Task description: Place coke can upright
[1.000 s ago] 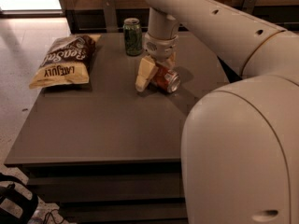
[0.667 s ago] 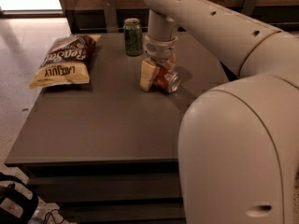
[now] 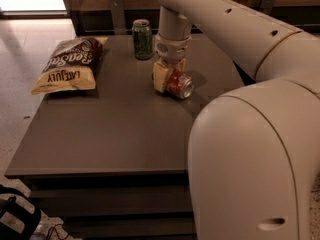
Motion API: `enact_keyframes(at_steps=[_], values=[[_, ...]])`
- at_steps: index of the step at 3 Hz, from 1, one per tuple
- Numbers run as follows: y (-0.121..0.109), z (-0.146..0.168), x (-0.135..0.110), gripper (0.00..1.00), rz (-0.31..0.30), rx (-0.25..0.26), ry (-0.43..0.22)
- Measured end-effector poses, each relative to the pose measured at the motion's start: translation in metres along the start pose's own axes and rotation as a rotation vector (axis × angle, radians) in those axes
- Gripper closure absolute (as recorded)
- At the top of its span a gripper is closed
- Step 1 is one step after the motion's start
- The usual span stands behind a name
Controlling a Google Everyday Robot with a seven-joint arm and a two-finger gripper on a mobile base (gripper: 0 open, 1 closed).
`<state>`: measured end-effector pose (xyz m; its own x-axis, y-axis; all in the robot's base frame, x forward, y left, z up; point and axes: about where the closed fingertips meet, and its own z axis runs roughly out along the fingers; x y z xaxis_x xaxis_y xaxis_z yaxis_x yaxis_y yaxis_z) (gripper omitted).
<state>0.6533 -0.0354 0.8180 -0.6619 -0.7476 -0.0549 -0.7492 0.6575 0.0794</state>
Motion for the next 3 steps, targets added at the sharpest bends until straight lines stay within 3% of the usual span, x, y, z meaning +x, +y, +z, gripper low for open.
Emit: enact_keyframes(at_steps=[1,3], values=[[-0.0013,0.003,-0.0043,1.0,-0.001,0.003,-0.011],[-0.0013,0.0026,-0.0044,1.0,-0.001,0.004,-0.011]])
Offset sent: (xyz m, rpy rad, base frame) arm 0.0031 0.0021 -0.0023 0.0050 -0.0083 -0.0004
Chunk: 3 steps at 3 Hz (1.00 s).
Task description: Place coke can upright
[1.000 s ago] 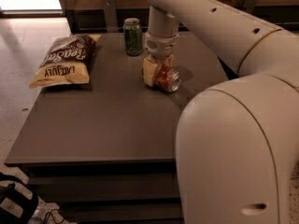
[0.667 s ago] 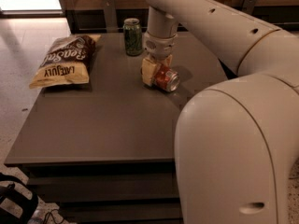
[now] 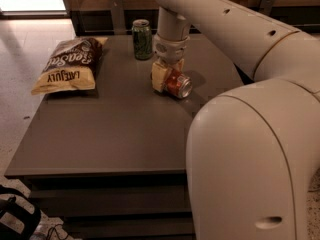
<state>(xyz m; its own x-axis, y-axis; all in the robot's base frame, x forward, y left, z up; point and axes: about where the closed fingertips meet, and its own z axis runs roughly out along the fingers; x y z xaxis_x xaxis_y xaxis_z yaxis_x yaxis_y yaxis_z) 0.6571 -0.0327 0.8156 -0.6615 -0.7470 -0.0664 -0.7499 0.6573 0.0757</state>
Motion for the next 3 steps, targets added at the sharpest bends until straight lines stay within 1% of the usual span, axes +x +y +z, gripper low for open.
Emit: enact_keyframes(at_steps=[3], values=[[0.0,-0.0006,0.0,1.0,0.0,0.0,-0.001]])
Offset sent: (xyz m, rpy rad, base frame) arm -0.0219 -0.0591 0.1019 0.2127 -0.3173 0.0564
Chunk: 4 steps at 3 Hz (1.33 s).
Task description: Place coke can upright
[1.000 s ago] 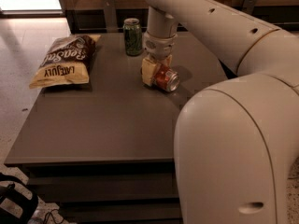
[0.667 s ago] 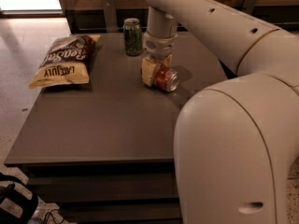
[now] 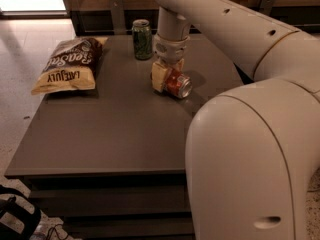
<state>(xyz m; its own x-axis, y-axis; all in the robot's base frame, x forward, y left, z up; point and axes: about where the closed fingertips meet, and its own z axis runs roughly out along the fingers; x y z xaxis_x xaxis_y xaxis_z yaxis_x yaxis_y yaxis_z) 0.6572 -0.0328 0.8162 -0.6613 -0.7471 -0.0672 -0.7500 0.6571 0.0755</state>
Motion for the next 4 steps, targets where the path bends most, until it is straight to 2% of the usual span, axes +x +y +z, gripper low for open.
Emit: enact_keyframes(at_steps=[2,4], values=[[-0.004,-0.003,0.003,1.0,0.022,0.019,0.006],[-0.009,-0.029,0.02,1.0,0.081,0.089,0.014]])
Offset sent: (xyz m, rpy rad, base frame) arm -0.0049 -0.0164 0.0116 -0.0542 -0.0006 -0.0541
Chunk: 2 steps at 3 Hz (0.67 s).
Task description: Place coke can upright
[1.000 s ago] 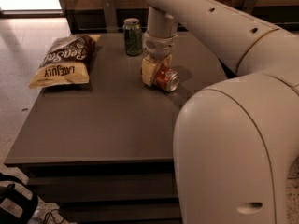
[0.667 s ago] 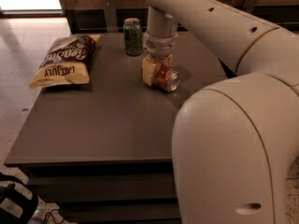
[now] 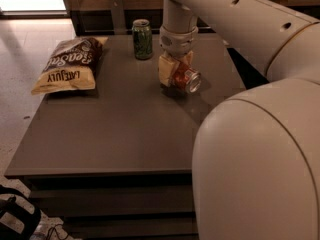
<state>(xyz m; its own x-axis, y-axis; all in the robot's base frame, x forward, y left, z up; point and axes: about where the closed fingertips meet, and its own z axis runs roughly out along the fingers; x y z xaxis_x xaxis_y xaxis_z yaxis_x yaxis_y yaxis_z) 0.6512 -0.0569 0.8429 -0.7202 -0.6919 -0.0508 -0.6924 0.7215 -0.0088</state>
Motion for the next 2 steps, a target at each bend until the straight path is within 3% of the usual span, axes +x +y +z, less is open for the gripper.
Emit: enact_keyframes(at_steps=[2], values=[[-0.011,-0.042,0.004,1.0,-0.07,0.014,-0.145]])
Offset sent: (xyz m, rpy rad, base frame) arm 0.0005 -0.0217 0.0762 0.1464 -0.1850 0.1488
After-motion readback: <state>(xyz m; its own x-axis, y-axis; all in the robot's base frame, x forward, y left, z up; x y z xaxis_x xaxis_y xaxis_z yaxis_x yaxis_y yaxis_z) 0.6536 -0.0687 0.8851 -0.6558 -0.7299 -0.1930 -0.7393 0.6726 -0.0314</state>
